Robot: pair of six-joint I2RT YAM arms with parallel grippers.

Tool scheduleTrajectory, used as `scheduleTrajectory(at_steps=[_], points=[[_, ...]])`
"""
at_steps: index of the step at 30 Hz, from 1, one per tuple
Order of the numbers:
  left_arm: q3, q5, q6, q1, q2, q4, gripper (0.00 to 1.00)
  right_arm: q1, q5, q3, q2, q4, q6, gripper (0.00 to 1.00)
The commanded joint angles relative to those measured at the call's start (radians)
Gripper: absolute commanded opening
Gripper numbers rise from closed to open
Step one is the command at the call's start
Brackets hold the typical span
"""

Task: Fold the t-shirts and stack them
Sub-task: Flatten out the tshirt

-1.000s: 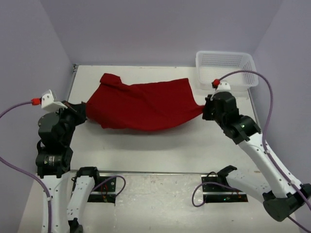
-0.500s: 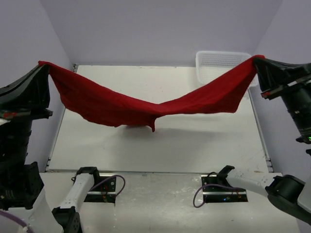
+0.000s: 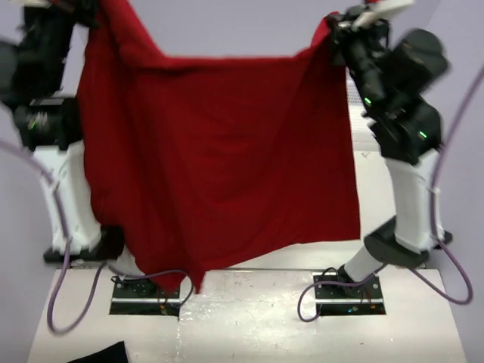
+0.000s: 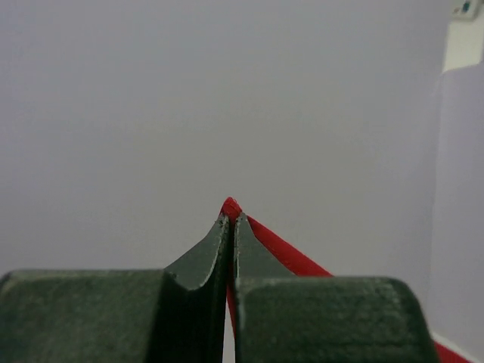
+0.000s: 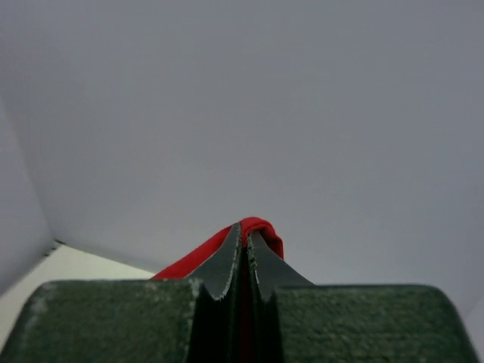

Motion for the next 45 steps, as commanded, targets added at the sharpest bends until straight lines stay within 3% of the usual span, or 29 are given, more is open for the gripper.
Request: scheduleTrajectory(at_steps=[1, 4, 8, 10, 13, 21, 23, 24, 25, 27, 30, 36, 37, 41, 45], points=[[0.140, 0.008, 0.018, 0.043, 0.236, 0.007, 0.00, -0.113, -0.072, 0.025, 0.092, 0.128, -0.039, 0.00], [0.104, 0.047, -0.101, 0.141, 0.333, 0.221, 0.00, -0.196, -0.138, 0.068, 0.212, 0.185, -0.022, 0.00], [0.254, 0.036, -0.148, 0.186, 0.512, 0.306, 0.00, -0.286, -0.223, 0.091, 0.299, 0.245, 0.008, 0.00], [0.231, 0.018, -0.160, 0.210, 0.516, 0.376, 0.00, -0.336, -0.238, 0.092, 0.319, 0.274, 0.012, 0.00], [0.231, 0.020, -0.189, 0.238, 0.533, 0.407, 0.00, -0.392, -0.288, 0.077, 0.334, 0.262, 0.064, 0.00], [0.133, 0.108, -0.211, 0.238, 0.450, 0.351, 0.00, -0.383, -0.293, -0.021, 0.285, 0.124, 0.097, 0.00], [-0.023, 0.142, -0.189, 0.226, 0.351, 0.326, 0.00, -0.365, -0.268, -0.082, 0.262, 0.076, 0.105, 0.00], [-0.092, 0.125, -0.112, 0.192, 0.303, 0.277, 0.00, -0.342, -0.229, -0.196, 0.244, 0.052, 0.110, 0.00], [-0.290, 0.098, -0.085, 0.175, 0.184, 0.281, 0.00, -0.333, -0.222, -0.266, 0.186, 0.052, 0.133, 0.00], [-0.475, 0.039, -0.074, 0.149, 0.068, 0.274, 0.00, -0.310, -0.208, -0.486, 0.121, 0.067, 0.182, 0.00], [-0.876, 0.011, -0.079, 0.129, -0.160, 0.234, 0.00, -0.281, -0.190, -0.660, 0.043, -0.009, 0.272, 0.00], [-1.270, 0.020, -0.155, 0.106, -0.593, 0.047, 0.00, -0.176, -0.018, -1.008, -0.146, -0.119, 0.476, 0.00], [-1.286, 0.002, -0.168, 0.106, -0.680, 0.013, 0.00, -0.170, -0.026, -1.038, -0.173, -0.132, 0.533, 0.00], [-1.197, -0.100, -0.152, 0.106, -0.782, -0.334, 0.00, -0.150, -0.030, -1.190, -0.304, -0.180, 0.628, 0.00], [-1.139, -0.091, -0.157, 0.106, -0.851, -0.481, 0.00, -0.150, -0.049, -1.305, -0.410, -0.217, 0.679, 0.00]])
